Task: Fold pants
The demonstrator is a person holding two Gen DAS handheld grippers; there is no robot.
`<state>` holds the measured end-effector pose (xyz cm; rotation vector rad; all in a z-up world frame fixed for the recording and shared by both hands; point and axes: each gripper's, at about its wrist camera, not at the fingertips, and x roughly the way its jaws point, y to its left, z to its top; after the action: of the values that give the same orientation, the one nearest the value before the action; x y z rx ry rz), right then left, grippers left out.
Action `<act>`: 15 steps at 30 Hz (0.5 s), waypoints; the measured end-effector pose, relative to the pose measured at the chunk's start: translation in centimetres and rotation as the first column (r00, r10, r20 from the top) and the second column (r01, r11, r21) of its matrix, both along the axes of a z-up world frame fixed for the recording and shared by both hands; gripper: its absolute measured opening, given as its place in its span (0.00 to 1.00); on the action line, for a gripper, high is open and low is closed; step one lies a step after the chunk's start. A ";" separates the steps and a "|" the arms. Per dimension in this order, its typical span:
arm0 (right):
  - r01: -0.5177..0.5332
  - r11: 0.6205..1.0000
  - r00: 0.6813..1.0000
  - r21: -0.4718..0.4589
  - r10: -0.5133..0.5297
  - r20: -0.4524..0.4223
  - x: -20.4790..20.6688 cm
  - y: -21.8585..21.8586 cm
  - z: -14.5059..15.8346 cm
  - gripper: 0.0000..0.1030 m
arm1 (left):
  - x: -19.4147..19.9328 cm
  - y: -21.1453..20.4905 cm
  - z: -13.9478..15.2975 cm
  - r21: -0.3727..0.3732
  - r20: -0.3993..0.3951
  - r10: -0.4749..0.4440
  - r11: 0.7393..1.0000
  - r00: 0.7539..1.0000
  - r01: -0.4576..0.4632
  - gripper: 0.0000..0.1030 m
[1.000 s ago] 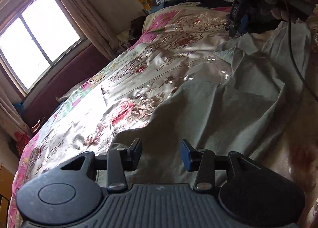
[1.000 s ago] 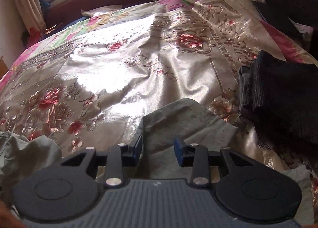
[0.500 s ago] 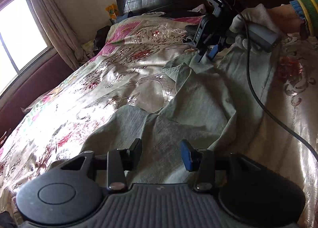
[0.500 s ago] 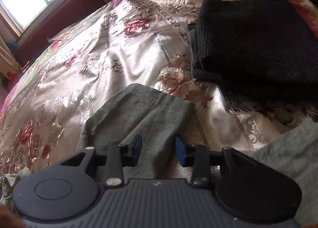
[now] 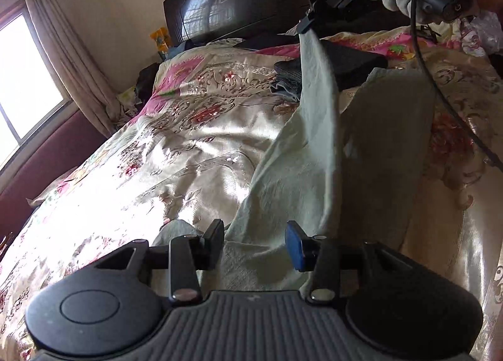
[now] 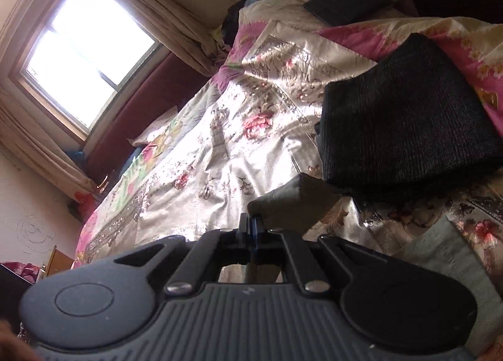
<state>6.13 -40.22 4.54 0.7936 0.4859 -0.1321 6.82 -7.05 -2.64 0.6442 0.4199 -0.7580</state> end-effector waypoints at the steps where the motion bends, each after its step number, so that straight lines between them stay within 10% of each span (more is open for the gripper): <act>1: 0.011 1.000 1.000 -0.010 -0.011 0.018 -1.4 -0.1 1.0 0.02 | -0.1 -0.3 0.0 -0.003 0.000 -0.006 1.000 1.000 0.006 0.57; 7: 0.082 0.993 0.985 -0.085 -0.094 -0.145 -6.7 -0.7 -2.8 0.03 | -1.2 -2.5 -1.6 0.032 -0.031 -0.062 0.998 0.998 0.063 0.57; 15: 0.206 0.967 0.954 0.147 -0.165 -0.251 -9.3 -3.3 -11.5 0.09 | -3.2 -4.1 -3.5 0.131 -0.056 -0.139 0.981 0.989 0.145 0.58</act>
<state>-3.13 -43.54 -7.01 0.9993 0.6545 -0.3681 3.59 -11.13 -6.09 0.7909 0.4740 -0.8871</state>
